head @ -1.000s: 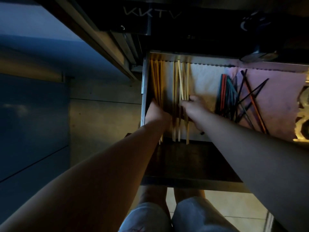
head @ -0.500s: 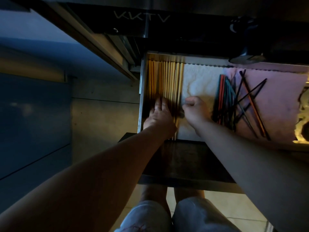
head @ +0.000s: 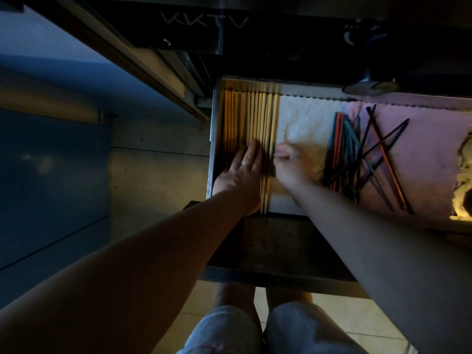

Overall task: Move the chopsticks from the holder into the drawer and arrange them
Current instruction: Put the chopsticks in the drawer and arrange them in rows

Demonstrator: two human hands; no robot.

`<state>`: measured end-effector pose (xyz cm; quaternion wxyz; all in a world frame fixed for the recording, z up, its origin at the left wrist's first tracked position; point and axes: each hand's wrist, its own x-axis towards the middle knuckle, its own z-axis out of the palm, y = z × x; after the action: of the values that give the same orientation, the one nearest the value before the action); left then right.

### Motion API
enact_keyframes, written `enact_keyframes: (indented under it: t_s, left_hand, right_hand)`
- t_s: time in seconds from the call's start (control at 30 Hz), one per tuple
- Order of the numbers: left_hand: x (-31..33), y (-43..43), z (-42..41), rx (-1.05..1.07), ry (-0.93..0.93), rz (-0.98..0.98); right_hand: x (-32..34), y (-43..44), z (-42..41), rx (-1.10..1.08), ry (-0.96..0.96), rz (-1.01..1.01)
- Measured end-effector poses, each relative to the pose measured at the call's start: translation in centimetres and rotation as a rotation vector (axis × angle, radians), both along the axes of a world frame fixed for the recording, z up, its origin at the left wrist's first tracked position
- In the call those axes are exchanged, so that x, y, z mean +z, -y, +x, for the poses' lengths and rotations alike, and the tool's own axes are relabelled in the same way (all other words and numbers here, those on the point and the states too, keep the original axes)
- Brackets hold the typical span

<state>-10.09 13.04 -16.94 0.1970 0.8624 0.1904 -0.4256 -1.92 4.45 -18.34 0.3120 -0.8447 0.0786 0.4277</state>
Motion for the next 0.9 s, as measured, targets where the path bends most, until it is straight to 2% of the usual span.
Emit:
enact_keyframes:
  t_s: [0.17, 0.3, 0.4, 0.73, 0.9]
  left_hand:
    - [-0.3, 0.1, -0.3, -0.038, -0.033, 0.057]
    - [-0.9, -0.1, -0.9, -0.115, 0.098, 0.097]
    - [-1.1, -0.1, -1.0, -0.173, 0.081, 0.065]
    - [0.0, 0.0, -0.6, -0.072, 0.005, -0.001]
    - [0.6, 0.1, -0.6, 0.01, -0.017, -0.037]
  right_hand:
    - [-0.2, -0.1, 0.2, 0.001, -0.001, 0.009]
    - [-0.4, 0.0, 0.2, 0.021, 0.023, 0.006]
    - [-0.5, 0.0, 0.4, 0.032, 0.027, 0.002]
    - [-0.9, -0.4, 1.5, 0.219, 0.139, -0.002]
    - [-1.4, -1.5, 1.9, 0.335, 0.311, -0.092]
